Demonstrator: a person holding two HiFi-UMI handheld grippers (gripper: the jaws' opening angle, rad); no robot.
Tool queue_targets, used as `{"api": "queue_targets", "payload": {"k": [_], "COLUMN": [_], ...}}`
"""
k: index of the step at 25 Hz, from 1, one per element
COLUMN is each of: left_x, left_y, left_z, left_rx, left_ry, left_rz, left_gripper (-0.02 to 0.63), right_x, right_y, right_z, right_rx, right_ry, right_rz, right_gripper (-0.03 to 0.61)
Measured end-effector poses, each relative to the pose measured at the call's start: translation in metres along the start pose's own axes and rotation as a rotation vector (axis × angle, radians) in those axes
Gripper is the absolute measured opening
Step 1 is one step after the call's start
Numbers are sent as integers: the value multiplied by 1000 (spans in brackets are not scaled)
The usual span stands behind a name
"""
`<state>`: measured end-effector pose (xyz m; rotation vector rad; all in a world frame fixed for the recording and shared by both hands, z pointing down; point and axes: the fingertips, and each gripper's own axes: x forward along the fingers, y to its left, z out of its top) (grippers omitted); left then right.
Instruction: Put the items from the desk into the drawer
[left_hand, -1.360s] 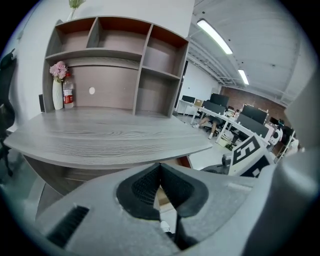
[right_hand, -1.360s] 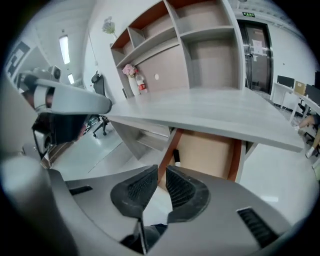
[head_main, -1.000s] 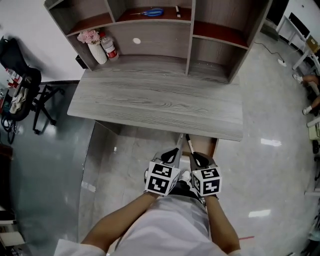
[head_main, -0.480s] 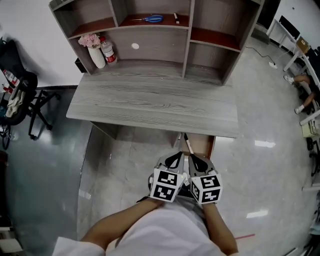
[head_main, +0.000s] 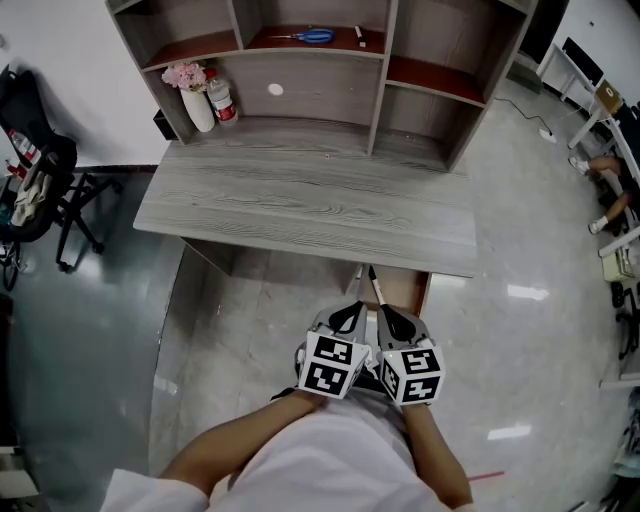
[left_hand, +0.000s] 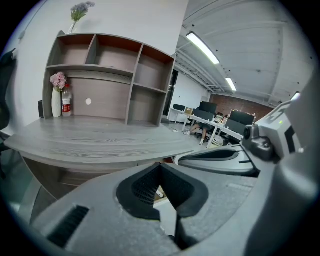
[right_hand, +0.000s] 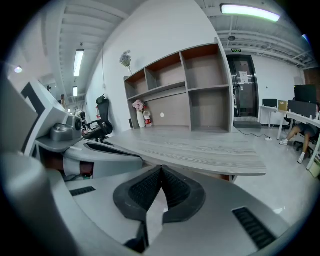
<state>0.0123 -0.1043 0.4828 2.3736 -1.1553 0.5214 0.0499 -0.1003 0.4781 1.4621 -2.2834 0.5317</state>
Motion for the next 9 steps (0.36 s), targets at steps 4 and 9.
{"api": "queue_targets", "payload": {"k": [4,9], "left_x": [1,2], "left_y": [0,1], "left_z": [1,-2], "left_rx": [-6,-6], "left_ry": [2,8], "left_rz": [1,-1], "left_gripper": [3,3], "right_x": [2,5], "right_y": [-1,0], "right_z": [2,1], "right_rx": [0,1], "right_ry": [-3,0], "right_rz": [9,14], "right_gripper": [2,2]}}
